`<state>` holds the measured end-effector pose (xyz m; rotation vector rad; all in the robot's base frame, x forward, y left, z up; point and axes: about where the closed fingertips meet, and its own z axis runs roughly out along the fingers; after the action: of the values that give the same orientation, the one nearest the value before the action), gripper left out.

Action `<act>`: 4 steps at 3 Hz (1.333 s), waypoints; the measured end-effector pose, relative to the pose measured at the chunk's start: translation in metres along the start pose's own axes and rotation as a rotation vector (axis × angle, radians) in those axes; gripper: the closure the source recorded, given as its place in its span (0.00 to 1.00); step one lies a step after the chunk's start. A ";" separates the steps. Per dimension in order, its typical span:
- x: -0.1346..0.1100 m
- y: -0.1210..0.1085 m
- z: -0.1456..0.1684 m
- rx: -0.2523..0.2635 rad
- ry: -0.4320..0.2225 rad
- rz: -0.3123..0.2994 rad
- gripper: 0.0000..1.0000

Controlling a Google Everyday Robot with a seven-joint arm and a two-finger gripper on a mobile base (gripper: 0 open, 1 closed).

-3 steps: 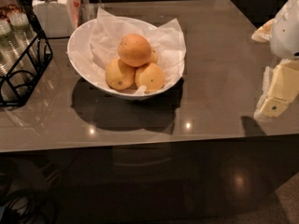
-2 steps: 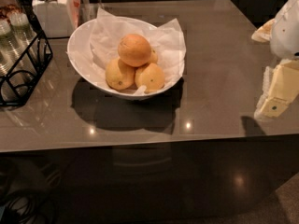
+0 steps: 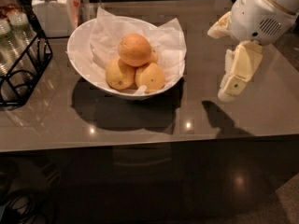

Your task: Pick orange from white bowl

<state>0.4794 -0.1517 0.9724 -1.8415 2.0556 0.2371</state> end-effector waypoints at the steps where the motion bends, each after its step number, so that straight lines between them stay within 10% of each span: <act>1: -0.063 -0.017 0.018 -0.098 -0.167 -0.098 0.00; 4: -0.113 -0.037 0.051 -0.161 -0.301 -0.191 0.00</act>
Offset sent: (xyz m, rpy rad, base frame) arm 0.0394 0.1166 0.0135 0.2883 0.1309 0.3261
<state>0.5324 -0.0333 0.9725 -1.9434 1.6891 0.6023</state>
